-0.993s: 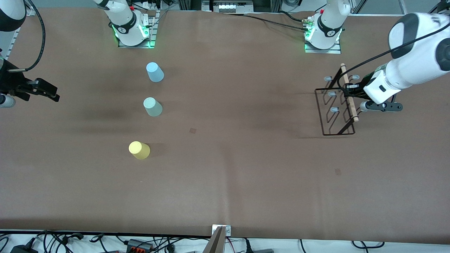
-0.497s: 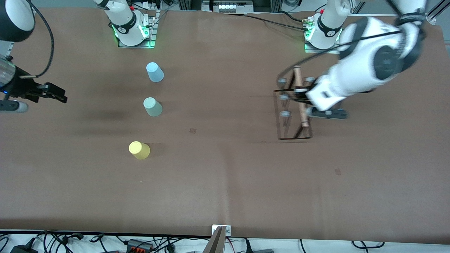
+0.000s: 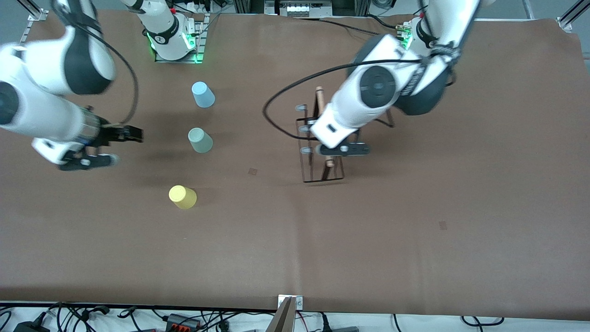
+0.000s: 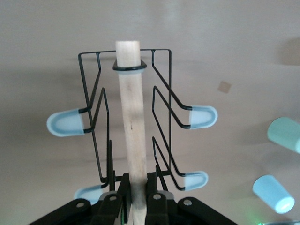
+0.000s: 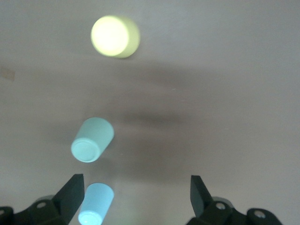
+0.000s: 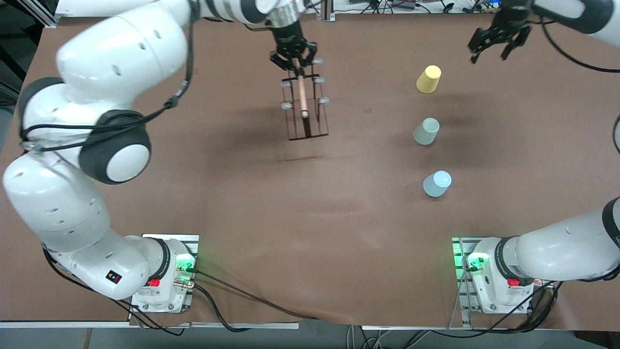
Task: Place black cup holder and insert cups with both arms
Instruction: 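Carry the rack with the left gripper while the right gripper reaches the cup, then release the rack with the left gripper while the right gripper lifts the cup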
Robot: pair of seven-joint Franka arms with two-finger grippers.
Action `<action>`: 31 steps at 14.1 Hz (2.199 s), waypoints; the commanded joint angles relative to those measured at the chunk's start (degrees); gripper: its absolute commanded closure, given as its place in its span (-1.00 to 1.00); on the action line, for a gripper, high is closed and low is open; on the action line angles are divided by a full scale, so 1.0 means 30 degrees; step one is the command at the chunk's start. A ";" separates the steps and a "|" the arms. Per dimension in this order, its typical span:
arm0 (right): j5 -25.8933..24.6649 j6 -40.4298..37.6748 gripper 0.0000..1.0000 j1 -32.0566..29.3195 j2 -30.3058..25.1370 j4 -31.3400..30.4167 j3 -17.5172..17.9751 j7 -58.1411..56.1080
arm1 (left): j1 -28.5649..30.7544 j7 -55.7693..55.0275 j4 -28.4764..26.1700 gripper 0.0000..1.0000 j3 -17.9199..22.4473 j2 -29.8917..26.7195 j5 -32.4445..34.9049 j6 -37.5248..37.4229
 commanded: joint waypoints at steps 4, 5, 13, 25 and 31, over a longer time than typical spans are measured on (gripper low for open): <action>0.1240 0.1587 -1.00 0.1279 0.1908 -0.0432 -0.0089 0.1331 | -0.1755 -0.3034 0.1507 0.99 0.0240 0.2226 -0.0282 0.2573; 0.1240 0.2315 -1.00 0.1862 0.2056 -0.0869 -0.0089 0.1628 | -0.1815 -0.3241 0.1507 0.99 0.0240 0.2520 -0.0282 0.2984; 0.1240 0.6479 -1.00 0.3625 0.1970 -0.4853 -0.0089 0.4819 | -0.2315 -0.3741 0.1536 0.00 0.0386 0.3315 -0.0107 0.3957; 0.1474 0.6659 -1.00 0.4066 0.1940 -0.6382 0.0116 0.5410 | 0.6060 0.4836 0.1626 -0.70 0.0739 0.0062 0.1588 -0.3045; 0.1504 0.6570 -1.00 0.4035 0.2144 -0.6675 0.0116 0.5936 | 0.9549 0.9231 0.1683 -1.00 0.0826 -0.0755 0.2500 -0.4189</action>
